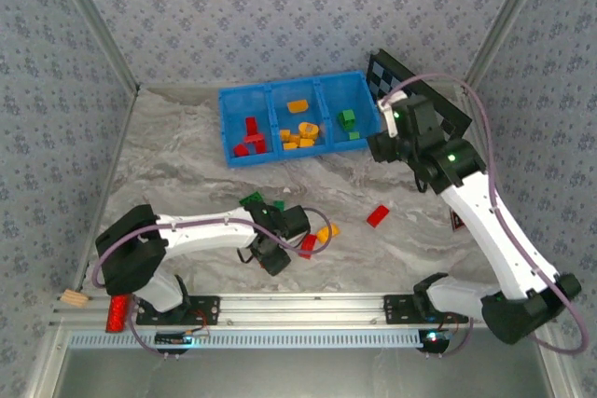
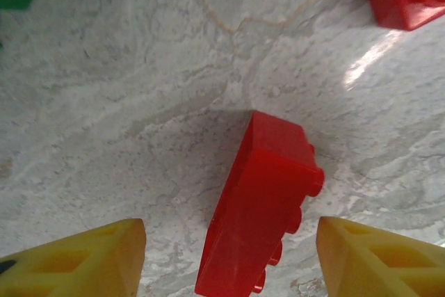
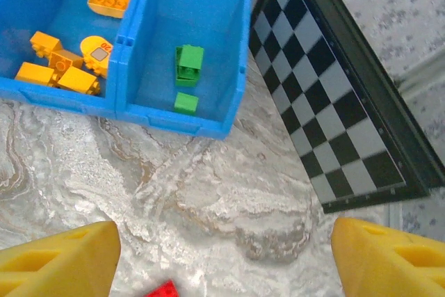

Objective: Sort the legos into containers by color
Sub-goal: Pick up the lego from the middle-left of the table, then place the lego in the container.

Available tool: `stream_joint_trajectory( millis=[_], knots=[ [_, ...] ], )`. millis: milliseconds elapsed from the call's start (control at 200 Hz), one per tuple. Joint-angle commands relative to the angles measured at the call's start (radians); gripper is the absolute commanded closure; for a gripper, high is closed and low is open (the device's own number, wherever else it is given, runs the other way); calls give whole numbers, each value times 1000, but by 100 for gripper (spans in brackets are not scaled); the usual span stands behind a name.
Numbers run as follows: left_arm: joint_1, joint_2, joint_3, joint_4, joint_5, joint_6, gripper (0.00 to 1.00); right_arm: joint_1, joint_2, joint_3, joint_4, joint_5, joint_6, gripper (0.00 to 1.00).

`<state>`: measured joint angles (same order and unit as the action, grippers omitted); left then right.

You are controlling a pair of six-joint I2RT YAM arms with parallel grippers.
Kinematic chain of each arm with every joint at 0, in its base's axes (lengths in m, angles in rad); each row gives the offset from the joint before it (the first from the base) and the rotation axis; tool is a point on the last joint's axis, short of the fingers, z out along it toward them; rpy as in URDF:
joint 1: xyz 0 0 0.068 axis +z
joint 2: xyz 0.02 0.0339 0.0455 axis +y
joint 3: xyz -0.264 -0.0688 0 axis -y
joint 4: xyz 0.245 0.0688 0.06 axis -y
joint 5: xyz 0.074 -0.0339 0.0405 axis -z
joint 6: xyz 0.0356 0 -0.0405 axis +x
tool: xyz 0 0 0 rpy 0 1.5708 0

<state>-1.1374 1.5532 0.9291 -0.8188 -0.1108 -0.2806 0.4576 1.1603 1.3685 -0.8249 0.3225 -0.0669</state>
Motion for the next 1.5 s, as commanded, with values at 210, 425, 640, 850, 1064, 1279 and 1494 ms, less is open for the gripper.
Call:
stream_joint_trajectory(
  millis=[210,425,640,850,1064,1279,1494],
  knots=[
    [9,39,-27,10,59,-105,66,-66,-42,-73,-37,-11,67,18],
    [54,43,-25,13,117,-149,83,-124,-31,-56,-21,-37,55,18],
    [262,-36,151,-96,120,-115,86,-172,-22,-67,5,-66,62,18],
    [525,-53,490,-174,32,-65,85,-201,-19,-112,34,-109,88,18],
    [657,99,755,-164,-87,-74,84,-226,-8,-151,63,-154,113,17],
    [710,346,999,-174,-79,-28,85,-244,24,-167,89,-193,144,17],
    [759,592,1261,-237,-31,-8,85,-252,-7,-227,99,-183,178,17]
  ],
)
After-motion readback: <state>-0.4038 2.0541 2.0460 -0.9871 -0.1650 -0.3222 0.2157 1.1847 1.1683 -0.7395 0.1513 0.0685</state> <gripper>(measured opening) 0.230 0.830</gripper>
